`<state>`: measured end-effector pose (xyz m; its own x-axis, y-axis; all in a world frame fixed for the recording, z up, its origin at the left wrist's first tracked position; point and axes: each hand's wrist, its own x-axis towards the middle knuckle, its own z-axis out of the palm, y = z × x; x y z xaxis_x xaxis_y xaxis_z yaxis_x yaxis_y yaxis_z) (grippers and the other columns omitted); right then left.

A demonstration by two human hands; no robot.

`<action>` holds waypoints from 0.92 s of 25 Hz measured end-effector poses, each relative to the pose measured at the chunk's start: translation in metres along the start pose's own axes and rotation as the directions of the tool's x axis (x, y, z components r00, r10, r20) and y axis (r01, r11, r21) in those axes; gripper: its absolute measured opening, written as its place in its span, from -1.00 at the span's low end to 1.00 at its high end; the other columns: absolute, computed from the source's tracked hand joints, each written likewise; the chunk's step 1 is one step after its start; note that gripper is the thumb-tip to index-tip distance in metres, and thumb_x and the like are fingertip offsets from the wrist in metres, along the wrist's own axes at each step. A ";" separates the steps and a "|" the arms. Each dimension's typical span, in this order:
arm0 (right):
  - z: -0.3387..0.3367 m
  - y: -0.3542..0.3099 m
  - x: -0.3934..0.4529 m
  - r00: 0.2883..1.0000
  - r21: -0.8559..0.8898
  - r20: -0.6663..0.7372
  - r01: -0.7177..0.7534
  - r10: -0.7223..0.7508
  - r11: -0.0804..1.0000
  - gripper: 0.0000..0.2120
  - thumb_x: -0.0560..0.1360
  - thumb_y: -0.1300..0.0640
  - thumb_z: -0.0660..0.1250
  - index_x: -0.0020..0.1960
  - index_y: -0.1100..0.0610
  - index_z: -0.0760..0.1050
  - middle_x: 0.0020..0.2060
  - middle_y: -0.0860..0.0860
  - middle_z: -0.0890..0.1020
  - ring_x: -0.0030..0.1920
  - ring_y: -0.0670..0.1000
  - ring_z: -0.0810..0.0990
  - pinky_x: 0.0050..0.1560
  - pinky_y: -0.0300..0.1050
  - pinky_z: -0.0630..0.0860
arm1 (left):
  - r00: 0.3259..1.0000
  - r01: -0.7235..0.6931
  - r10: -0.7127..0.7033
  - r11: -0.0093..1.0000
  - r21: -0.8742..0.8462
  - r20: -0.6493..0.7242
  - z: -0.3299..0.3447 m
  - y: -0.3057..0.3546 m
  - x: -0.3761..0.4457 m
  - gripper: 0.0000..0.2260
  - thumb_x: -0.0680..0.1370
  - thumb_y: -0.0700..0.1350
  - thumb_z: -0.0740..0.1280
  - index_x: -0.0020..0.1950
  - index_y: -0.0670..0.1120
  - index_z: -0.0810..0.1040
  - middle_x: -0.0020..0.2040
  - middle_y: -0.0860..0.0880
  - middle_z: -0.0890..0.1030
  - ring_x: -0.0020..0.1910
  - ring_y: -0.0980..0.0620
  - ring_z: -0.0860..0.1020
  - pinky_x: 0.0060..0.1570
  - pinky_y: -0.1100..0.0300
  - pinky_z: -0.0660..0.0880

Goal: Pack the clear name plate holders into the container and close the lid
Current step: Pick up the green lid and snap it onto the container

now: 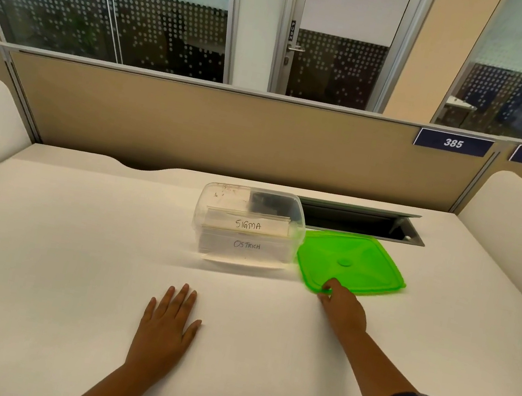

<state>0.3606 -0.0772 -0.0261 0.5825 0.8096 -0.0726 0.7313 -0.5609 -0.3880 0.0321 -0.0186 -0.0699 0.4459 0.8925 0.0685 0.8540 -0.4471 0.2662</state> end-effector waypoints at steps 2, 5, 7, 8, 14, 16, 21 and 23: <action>-0.002 0.005 -0.006 0.999 0.032 -0.019 0.030 -0.030 0.999 -0.78 0.52 0.09 0.26 0.13 0.15 0.43 0.01 0.20 0.62 0.04 0.19 0.56 -0.05 -0.02 0.46 | 1.000 -0.001 0.001 1.000 0.002 0.011 -0.002 0.001 -0.001 -0.24 0.35 0.32 -0.39 0.50 0.07 -0.06 0.55 0.07 -0.04 0.53 0.03 -0.10 0.47 0.06 -0.14; -0.004 0.010 -0.022 0.992 -0.020 -0.038 0.121 -0.122 0.992 -0.81 0.52 0.09 0.25 0.09 0.14 0.43 -0.05 0.17 0.62 -0.01 0.18 0.58 -0.09 -0.03 0.47 | 0.999 0.008 -0.009 1.000 0.015 0.031 -0.004 0.002 -0.006 -0.31 0.39 0.27 -0.34 0.50 0.08 -0.07 0.55 0.08 -0.05 0.53 0.04 -0.11 0.47 0.06 -0.14; -0.005 0.015 -0.035 0.978 -0.164 -0.077 0.180 -0.194 0.970 -0.82 0.54 0.03 0.20 0.10 0.06 0.42 -0.04 0.08 0.63 -0.04 0.13 0.60 -0.12 -0.05 0.48 | 0.999 0.016 -0.016 1.000 0.007 0.038 -0.005 0.001 -0.010 -0.43 0.51 0.24 -0.20 0.49 0.09 -0.06 0.55 0.09 -0.05 0.53 0.05 -0.11 0.47 0.06 -0.14; -0.003 0.019 -0.044 0.968 -0.239 -0.090 0.207 -0.234 0.949 -0.80 0.55 0.00 0.16 0.13 0.02 0.42 -0.04 0.04 0.63 -0.04 0.11 0.61 -0.13 -0.06 0.49 | 0.999 0.017 -0.017 1.000 -0.004 0.043 -0.005 0.000 -0.011 -0.48 0.56 0.20 -0.12 0.49 0.10 -0.06 0.55 0.10 -0.04 0.53 0.05 -0.11 0.47 0.06 -0.14; -0.005 0.027 -0.097 0.926 -0.359 -0.088 0.314 -0.367 0.879 -0.62 0.29 0.18 0.50 0.10 0.04 0.60 -0.32 0.03 0.67 -0.40 0.08 0.64 -0.49 -0.16 0.49 | 0.996 0.036 -0.029 0.996 -0.083 0.085 -0.012 0.004 -0.014 -0.54 0.59 0.11 0.02 0.48 0.13 0.04 0.55 0.08 -0.02 0.53 0.01 -0.08 0.48 -0.02 -0.11; -0.004 0.016 -0.116 0.908 -0.419 -0.089 0.340 -0.410 0.842 -0.51 -0.04 0.21 0.65 -0.12 0.03 0.68 -0.55 0.02 0.59 -0.65 0.02 0.52 -0.71 -0.28 0.28 | 0.995 0.018 -0.004 0.990 -0.137 0.099 -0.015 0.013 -0.015 -0.56 0.59 0.09 0.08 0.46 0.17 0.10 0.55 0.07 -0.07 0.53 -0.05 -0.07 0.47 -0.10 -0.09; -0.002 -0.032 -0.152 0.893 -0.487 0.003 0.394 -0.450 0.779 -0.68 0.16 0.04 0.57 -0.12 -0.11 0.59 -0.52 0.00 0.61 -0.57 -0.04 0.57 -0.60 -0.25 0.16 | 0.965 -0.227 0.256 0.926 -0.301 0.059 -0.022 0.044 -0.027 -0.38 0.50 0.08 0.28 0.45 0.22 0.00 0.54 0.03 -0.18 0.52 0.00 0.02 0.47 -0.03 0.11; -0.006 -0.054 -0.157 0.875 -0.456 -0.024 0.421 -0.484 0.784 -0.73 0.15 -0.01 0.56 -0.22 -0.10 0.55 -0.59 -0.03 0.56 -0.64 -0.05 0.51 -0.57 -0.26 0.06 | 0.944 -0.304 0.330 0.886 -0.349 0.017 -0.023 0.057 -0.031 -0.36 0.49 0.06 0.32 0.45 0.19 0.01 0.54 0.05 -0.09 0.51 0.05 0.05 0.47 0.10 0.14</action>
<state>0.2319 -0.1754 0.0114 0.1641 0.9755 0.1463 0.9805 -0.1775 0.0842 0.0611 -0.0704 -0.0342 0.7074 0.6935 0.1365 0.5279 -0.6468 0.5504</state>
